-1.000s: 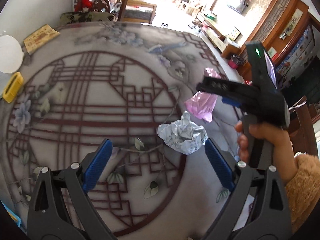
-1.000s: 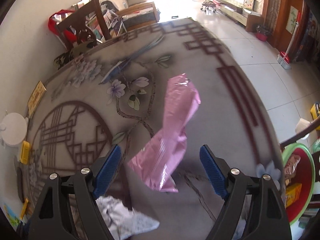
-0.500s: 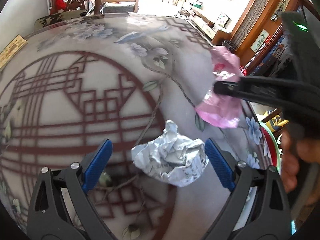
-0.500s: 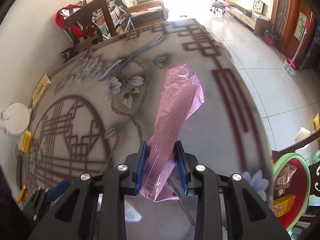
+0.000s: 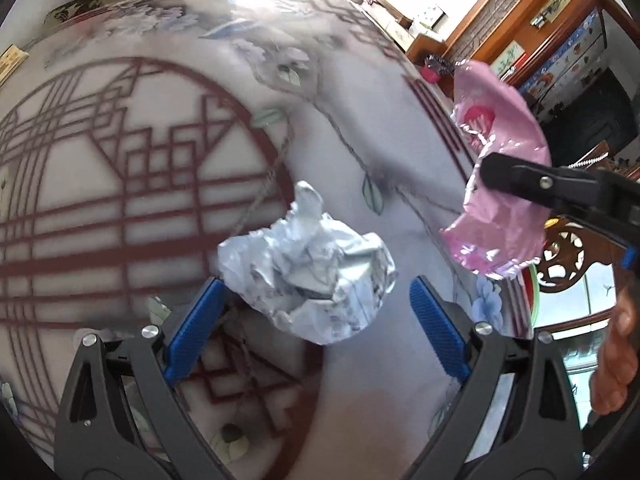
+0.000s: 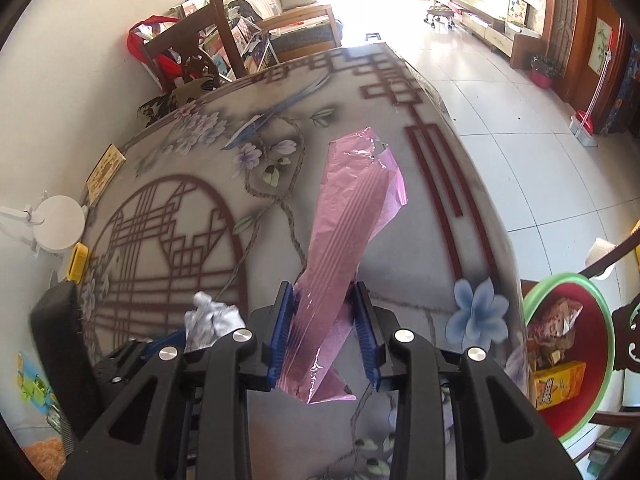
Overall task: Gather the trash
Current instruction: 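Grasp the crumpled silver foil with the left gripper, then carry the foil and pink bag over the red bin and open both grippers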
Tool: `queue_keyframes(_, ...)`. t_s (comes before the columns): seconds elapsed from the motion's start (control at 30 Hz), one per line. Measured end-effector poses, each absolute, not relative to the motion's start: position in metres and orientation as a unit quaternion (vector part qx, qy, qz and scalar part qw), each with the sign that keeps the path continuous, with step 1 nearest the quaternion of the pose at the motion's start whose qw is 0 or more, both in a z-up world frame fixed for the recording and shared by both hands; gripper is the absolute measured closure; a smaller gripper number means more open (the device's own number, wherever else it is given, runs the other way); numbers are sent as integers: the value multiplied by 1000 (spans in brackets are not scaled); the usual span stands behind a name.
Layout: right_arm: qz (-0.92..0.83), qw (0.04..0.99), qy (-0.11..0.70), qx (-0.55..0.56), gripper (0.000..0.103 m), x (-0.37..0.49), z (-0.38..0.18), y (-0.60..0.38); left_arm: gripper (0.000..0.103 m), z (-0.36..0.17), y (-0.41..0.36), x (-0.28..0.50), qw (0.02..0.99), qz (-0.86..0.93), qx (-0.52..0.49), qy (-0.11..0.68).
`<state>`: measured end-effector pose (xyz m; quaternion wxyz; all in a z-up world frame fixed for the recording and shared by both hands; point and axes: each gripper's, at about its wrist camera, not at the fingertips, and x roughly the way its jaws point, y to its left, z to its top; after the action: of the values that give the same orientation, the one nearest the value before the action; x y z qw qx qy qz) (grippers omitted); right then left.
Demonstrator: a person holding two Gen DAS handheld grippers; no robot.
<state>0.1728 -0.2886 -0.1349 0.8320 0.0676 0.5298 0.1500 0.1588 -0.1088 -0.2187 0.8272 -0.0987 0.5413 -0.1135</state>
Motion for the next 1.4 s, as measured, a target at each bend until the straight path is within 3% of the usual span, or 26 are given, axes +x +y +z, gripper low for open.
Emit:
queue_keyframes(0.13,144,834,528,67,72,166,-132,-291,13,-217,-108,163,831,-104,-109,535)
queue_keyframes(0.27,140,839,522,62,72,159,-127,-294,40,-214,-107,168,832,-110,-117,531)
queue_keyframes(0.37,140,842,517,61,72,153,-121,-293,48,-207,-111,165,838,-112,-95,526)
queue_keyframes(0.9,129,881,450,69,72,74,-52,-311,48,-81,-96,96,891,-82,-118,431)
queue_keyframes(1.4,77,903,411,97,71,-4,-22,-359,47,-25,-140,49,908,-135,-84,387)
